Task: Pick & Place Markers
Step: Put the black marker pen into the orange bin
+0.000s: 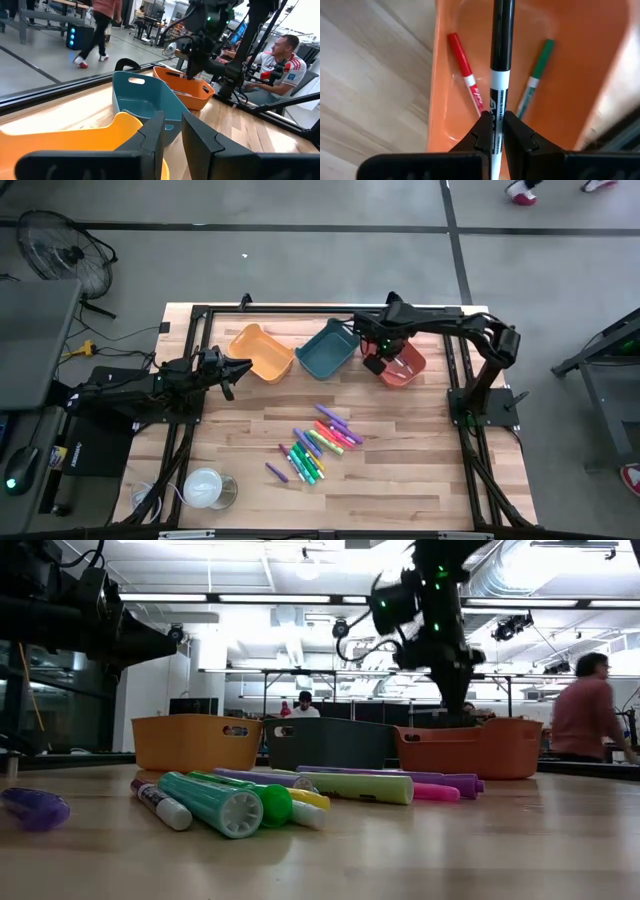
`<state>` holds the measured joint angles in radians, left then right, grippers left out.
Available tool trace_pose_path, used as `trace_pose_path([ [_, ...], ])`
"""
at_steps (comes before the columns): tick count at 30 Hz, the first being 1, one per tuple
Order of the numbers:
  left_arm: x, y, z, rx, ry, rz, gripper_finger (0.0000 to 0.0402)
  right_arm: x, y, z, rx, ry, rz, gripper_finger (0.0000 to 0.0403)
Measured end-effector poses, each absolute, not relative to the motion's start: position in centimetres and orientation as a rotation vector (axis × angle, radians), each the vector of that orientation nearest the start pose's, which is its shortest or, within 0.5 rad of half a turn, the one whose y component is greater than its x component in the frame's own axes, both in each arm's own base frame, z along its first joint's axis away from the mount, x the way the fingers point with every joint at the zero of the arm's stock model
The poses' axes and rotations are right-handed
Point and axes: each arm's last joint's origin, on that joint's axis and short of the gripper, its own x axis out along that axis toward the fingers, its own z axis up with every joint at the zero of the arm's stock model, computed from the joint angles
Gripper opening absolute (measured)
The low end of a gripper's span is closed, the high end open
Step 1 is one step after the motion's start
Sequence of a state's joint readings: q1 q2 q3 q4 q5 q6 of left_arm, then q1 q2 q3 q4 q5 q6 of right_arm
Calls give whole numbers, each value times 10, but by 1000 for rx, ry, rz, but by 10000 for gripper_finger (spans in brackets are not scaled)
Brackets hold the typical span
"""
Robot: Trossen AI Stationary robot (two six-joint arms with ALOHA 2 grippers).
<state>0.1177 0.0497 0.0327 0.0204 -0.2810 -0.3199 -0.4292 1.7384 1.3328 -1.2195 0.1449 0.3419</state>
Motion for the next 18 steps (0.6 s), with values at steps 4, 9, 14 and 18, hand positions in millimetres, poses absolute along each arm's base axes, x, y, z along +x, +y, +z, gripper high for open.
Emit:
trace_pose_path([
  [4, 96, 19, 173, -316, -67, 395, 62, 268, -134, 209, 524, 1512, -702, 15],
  [9, 96, 19, 173, -316, -67, 395, 62, 255, -133, 193, 526, 1500, -682, 15],
  [14, 96, 19, 173, -316, -67, 395, 62, 249, -134, 183, 505, 1515, -657, 15],
  [18, 96, 19, 173, -316, -67, 395, 62, 246, -135, 175, 497, 1498, -655, 35],
])
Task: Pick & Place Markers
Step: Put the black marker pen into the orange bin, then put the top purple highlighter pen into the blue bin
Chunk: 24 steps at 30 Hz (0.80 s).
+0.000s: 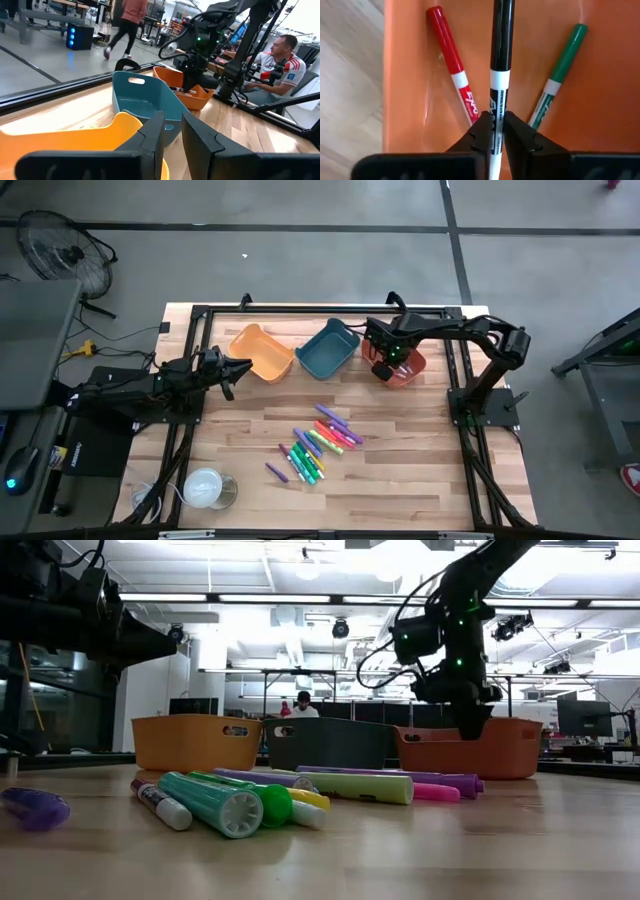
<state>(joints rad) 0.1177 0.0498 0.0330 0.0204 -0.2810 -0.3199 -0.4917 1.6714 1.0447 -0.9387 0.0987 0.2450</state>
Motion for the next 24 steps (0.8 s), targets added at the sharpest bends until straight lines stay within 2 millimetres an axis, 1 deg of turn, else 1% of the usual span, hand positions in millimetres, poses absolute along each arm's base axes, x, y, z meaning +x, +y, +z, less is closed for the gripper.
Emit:
trace_pose_path([
  [5, 96, 19, 173, -316, -68, 395, 62, 244, -134, 171, 484, 1514, -645, 77],
  [10, 96, 19, 173, -316, -67, 395, 62, 244, -134, 171, 474, 1509, -639, 98],
  [12, 96, 19, 173, -316, -67, 395, 62, 244, -134, 175, 468, 1495, -650, 103],
  [16, 96, 19, 173, -316, -67, 395, 62, 237, -131, 195, 430, 1430, -692, 109],
  [18, 96, 19, 173, -316, -67, 395, 62, 234, -126, 206, 429, 1385, -695, 109],
  [22, 96, 19, 173, -316, -67, 395, 62, 232, -105, 229, 429, 1290, -650, 110],
  [24, 96, 19, 173, -316, -67, 395, 62, 233, -93, 237, 425, 1256, -606, 110],
])
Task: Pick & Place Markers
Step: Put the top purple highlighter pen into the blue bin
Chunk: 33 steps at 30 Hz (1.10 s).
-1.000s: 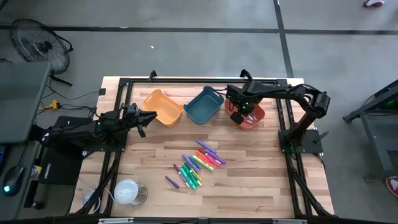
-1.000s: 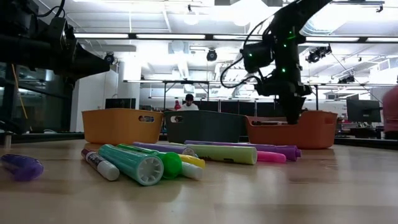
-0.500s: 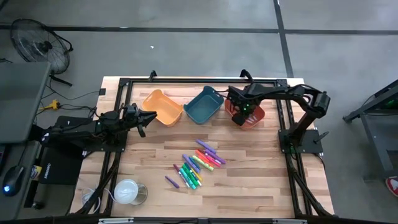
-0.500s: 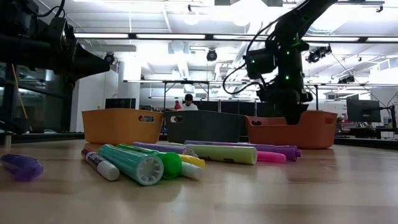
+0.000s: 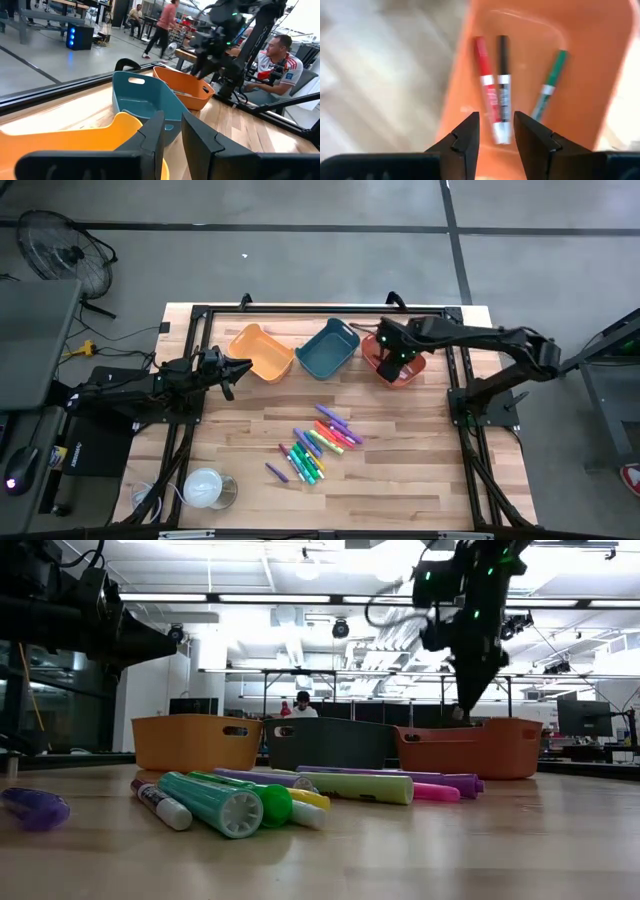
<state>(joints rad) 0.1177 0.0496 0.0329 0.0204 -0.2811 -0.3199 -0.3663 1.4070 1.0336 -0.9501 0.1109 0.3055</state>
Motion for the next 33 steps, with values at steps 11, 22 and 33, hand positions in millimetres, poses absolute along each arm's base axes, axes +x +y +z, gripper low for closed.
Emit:
trace_pose_path([
  [11, 96, 19, 173, -316, -67, 395, 62, 264, -36, 244, 519, 1085, -404, 110],
  [22, 96, 19, 173, -316, -67, 395, 62, 273, 0, 244, 592, 1047, -347, 110],
  [33, 96, 20, 173, -298, -64, 396, 62, 255, 45, 239, 496, 1188, -345, 110],
])
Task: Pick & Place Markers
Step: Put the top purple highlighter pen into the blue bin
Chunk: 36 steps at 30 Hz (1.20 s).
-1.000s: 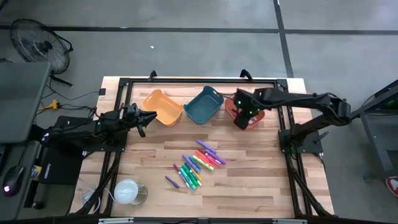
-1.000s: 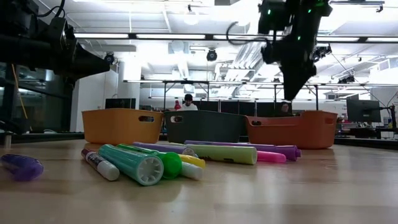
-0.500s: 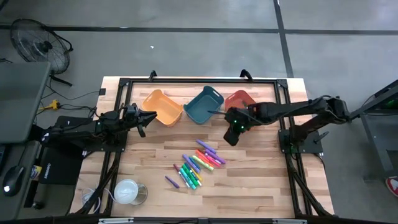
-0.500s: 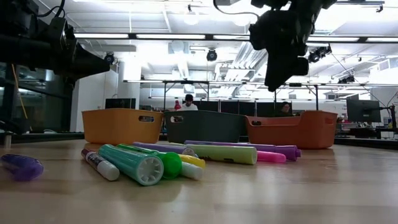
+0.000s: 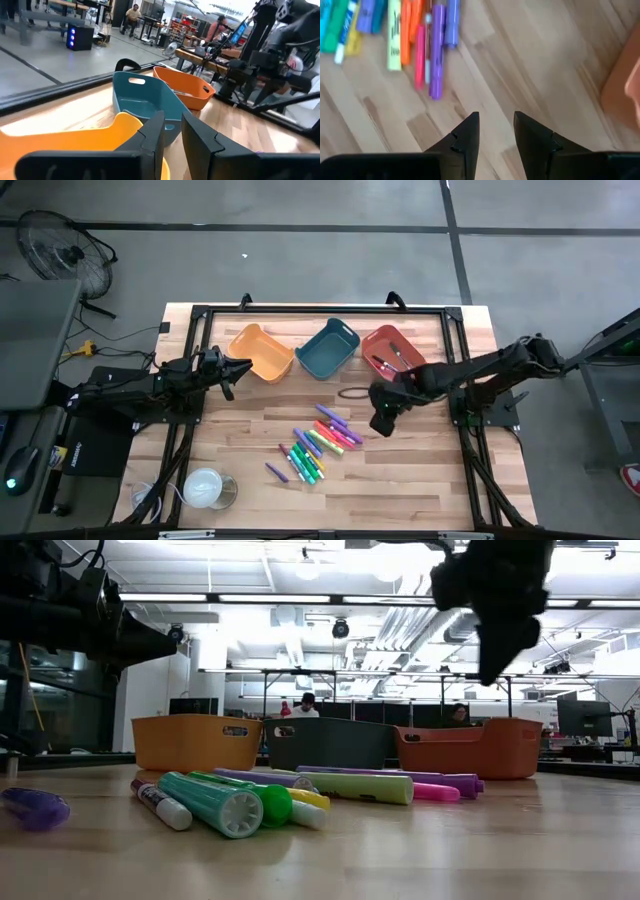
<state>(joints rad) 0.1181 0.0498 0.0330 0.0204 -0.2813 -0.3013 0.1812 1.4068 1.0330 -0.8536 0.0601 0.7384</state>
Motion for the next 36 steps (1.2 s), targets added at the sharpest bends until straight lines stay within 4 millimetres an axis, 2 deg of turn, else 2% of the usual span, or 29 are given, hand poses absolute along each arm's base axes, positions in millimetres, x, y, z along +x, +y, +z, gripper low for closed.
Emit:
trace_pose_path([
  [6, 96, 19, 173, -236, -51, 396, 62, 239, 58, 260, 499, 1072, -376, 110],
  [13, 96, 19, 173, -237, -51, 397, 62, 196, 62, 293, 475, 814, -574, 110],
  [19, 96, 19, 173, -237, -51, 397, 62, 170, 58, 307, 439, 676, -661, 110],
  [25, 96, 19, 173, -237, -52, 397, 62, 156, 50, 317, 431, 589, -699, 110],
  [31, 96, 19, 173, -238, -57, 396, 62, 153, 48, 316, 411, 553, -707, 110],
  [36, 96, 20, 173, -238, -62, 396, 62, 151, 47, 279, 463, 499, -682, 110],
])
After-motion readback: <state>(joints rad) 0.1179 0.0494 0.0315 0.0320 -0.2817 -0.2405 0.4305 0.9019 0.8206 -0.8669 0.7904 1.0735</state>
